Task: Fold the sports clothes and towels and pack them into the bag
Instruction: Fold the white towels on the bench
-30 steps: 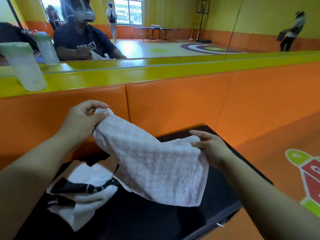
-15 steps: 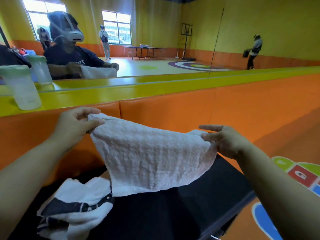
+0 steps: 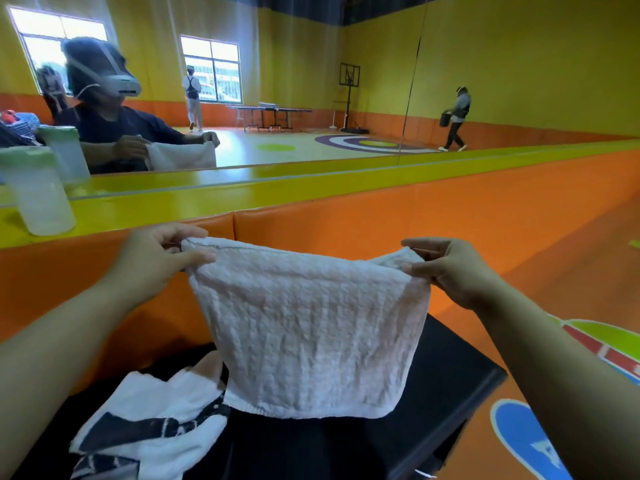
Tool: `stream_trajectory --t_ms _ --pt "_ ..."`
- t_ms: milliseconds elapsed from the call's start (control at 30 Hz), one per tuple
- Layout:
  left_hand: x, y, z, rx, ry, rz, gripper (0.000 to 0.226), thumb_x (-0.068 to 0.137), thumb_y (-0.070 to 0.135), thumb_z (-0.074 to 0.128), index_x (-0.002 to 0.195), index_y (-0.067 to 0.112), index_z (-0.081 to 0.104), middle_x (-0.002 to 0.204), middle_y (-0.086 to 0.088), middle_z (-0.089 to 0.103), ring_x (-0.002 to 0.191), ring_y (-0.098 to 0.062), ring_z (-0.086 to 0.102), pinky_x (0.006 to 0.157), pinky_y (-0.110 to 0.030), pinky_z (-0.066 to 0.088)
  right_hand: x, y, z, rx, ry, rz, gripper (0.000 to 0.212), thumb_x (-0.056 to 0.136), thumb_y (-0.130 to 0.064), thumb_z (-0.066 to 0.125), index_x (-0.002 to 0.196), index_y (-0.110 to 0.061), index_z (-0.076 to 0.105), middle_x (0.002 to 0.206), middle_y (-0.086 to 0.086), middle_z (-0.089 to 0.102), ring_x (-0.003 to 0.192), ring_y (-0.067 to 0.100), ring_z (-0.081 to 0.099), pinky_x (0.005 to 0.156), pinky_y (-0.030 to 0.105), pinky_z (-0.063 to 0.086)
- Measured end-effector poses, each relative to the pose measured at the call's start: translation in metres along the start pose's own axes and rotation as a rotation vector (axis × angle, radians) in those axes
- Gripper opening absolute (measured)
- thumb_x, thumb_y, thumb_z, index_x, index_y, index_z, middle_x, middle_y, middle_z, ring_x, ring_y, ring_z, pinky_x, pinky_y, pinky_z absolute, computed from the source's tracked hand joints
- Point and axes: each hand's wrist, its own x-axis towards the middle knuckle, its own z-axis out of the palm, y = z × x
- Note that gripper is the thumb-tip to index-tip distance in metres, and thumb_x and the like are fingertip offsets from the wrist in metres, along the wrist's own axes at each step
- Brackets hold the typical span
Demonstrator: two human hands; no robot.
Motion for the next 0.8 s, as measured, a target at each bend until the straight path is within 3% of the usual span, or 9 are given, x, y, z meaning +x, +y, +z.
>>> stream_trajectory --t_ms 100,200,267,367,433,500,600,733,800 --pt "0.001 0.002 -0.003 0.042 -0.019 0.024 0.031 0.069 0.004 0.08 0.085 0.027 0.067 0.084 -0.006 0.063 0.062 0.002 0.058 0.055 -0.006 0.046 -0.005 -0.003 0.0 -0.029 -0.026 0.009 0.04 0.077 0.016 0.065 0.111 -0.007 0.067 0.101 0.015 0.07 0.088 0.028 0.07 0.077 0.035 0.06" --pt "0.003 0.003 -0.005 0.096 -0.044 0.055 0.029 0.067 0.01 0.082 0.083 0.03 0.068 0.094 -0.027 0.066 0.076 -0.021 0.057 0.07 -0.03 0.053 -0.01 -0.005 0.0 0.019 0.083 0.011 0.032 0.074 0.016 0.068 0.097 -0.006 0.068 0.094 0.017 0.069 0.079 0.026 0.07 0.065 0.029 0.06" --pt "0.004 0.004 -0.005 0.141 -0.048 0.078 0.027 0.067 0.013 0.083 0.081 0.031 0.067 0.094 -0.029 0.066 0.076 -0.024 0.057 0.075 -0.044 0.052 -0.012 -0.006 -0.001 0.017 0.187 -0.025 0.023 0.073 0.013 0.072 0.088 -0.003 0.066 0.084 0.016 0.068 0.07 0.023 0.067 0.061 0.027 0.059" --pt "0.007 0.005 -0.001 0.195 -0.045 0.145 0.022 0.069 0.015 0.082 0.071 0.032 0.067 0.085 -0.024 0.068 0.071 -0.026 0.058 0.067 -0.036 0.047 -0.014 -0.007 -0.002 -0.16 0.28 -0.124 0.019 0.072 0.007 0.077 0.073 -0.007 0.064 0.068 0.009 0.063 0.062 0.022 0.06 0.061 0.035 0.053" --pt "0.011 0.005 -0.001 0.277 -0.04 0.188 0.015 0.072 0.022 0.08 0.071 0.031 0.069 0.084 -0.017 0.07 0.076 -0.032 0.061 0.07 -0.04 0.049 -0.014 -0.009 -0.003 -0.354 0.337 -0.195 0.02 0.074 0.002 0.076 0.068 -0.011 0.063 0.062 0.004 0.06 0.056 0.017 0.054 0.056 0.033 0.046" --pt "0.014 0.006 -0.002 0.364 -0.055 0.234 0.017 0.078 0.027 0.076 0.075 0.04 0.065 0.083 -0.01 0.068 0.08 -0.03 0.06 0.071 -0.039 0.048 -0.014 -0.012 -0.007 -0.576 0.392 -0.274 0.015 0.076 -0.005 0.075 0.07 -0.012 0.063 0.059 -0.002 0.056 0.052 0.012 0.048 0.05 0.025 0.037" --pt "0.021 0.01 -0.002 0.459 -0.055 0.327 0.022 0.081 0.028 0.072 0.066 0.04 0.061 0.082 -0.006 0.056 0.079 -0.023 0.052 0.064 -0.029 0.038 -0.017 -0.018 -0.011 -0.842 0.45 -0.335 0.012 0.079 -0.016 0.075 0.079 -0.015 0.063 0.063 -0.004 0.052 0.058 0.012 0.048 0.05 0.027 0.032" --pt "0.03 0.015 0.0 0.38 -0.015 0.316 0.01 0.082 0.024 0.071 0.074 0.023 0.065 0.09 -0.007 0.056 0.085 -0.022 0.051 0.068 -0.024 0.035 -0.015 -0.017 -0.019 -0.739 0.425 -0.373 0.018 0.08 -0.016 0.073 0.073 -0.017 0.057 0.097 0.002 0.056 0.089 0.021 0.056 0.075 0.036 0.045" --pt "0.033 0.017 -0.003 0.349 -0.008 0.265 0.013 0.084 0.028 0.068 0.075 0.02 0.066 0.087 -0.013 0.063 0.081 -0.026 0.055 0.062 -0.02 0.036 -0.017 -0.022 -0.023 -0.505 0.279 -0.336 0.022 0.08 -0.013 0.074 0.07 -0.016 0.054 0.08 -0.006 0.063 0.075 0.012 0.058 0.07 0.036 0.048"
